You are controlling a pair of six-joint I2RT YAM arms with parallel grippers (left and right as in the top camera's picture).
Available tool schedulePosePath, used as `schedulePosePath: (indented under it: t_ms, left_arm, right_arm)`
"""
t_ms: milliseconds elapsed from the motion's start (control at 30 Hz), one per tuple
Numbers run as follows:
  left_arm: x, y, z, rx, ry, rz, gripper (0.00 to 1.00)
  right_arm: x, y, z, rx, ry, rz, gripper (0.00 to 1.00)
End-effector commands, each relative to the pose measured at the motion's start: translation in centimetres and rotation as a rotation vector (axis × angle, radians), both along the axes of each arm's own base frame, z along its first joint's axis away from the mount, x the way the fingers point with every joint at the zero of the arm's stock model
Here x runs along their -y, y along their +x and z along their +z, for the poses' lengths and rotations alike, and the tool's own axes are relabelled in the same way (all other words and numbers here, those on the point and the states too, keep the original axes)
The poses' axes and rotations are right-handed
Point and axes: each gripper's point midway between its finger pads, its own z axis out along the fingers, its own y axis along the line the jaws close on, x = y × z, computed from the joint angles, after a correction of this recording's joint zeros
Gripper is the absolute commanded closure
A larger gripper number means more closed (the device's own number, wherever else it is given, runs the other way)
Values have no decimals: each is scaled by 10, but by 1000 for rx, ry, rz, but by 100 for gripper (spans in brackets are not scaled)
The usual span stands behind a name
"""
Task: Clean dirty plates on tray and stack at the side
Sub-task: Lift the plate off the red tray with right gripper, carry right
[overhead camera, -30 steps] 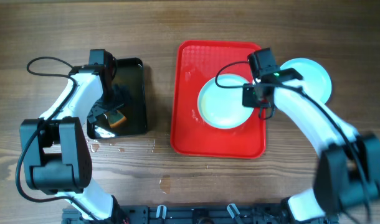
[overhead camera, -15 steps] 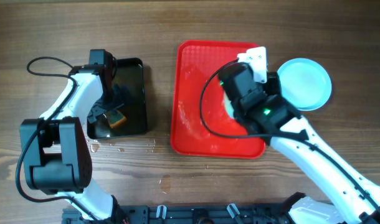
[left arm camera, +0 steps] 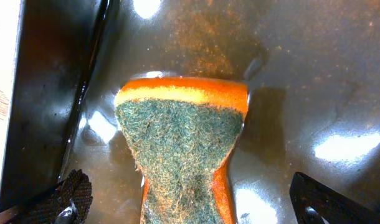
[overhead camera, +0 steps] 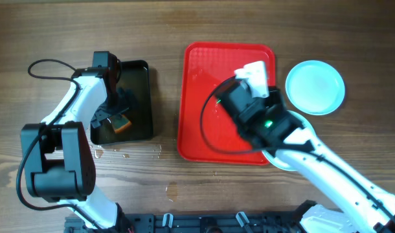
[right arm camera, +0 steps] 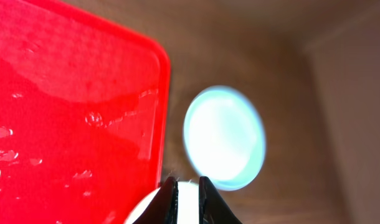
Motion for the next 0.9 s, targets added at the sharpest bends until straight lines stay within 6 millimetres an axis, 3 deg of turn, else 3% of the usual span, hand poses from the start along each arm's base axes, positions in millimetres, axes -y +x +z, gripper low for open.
schedulePosePath:
  t_ms: [0,100,167,233,333,467,600,700,767,867]
  left_arm:
    - [0,1,2,9,-7,0,0]
    - [0,1,2,9,-7,0,0]
    - [0,1,2,9,-7,0,0]
    - [0,1,2,9,-7,0,0]
    - [0,1,2,9,-7,0,0]
    - [0,1,2,9,-7,0,0]
    - [0,1,2,9,-7,0,0]
    - [0,1,2,9,-7,0,0]
    - [0,1,2,9,-7,0,0]
    - [0,1,2,9,-7,0,0]
  right_arm:
    - [21,-4,-39,-240,458,-131,86]
    - [54,-17,-53,-373,684,-192,86]
    - [99,-37,-72,-417,742,-369,81]
    - [131,-58,-93,-436,786,-517,76]
    - [157,-87,-129,-446,868,-673,66]
    - [165,-115,-165,-455,904,-790,55]
    - [164,-136,-189,-469,891,-884,56]
    - [161,-140,-198,-457,900,-908,70]
    - [160,-139,-201,-440,920,-928,96]
    - [157,-120,-190,-403,963,-826,96]
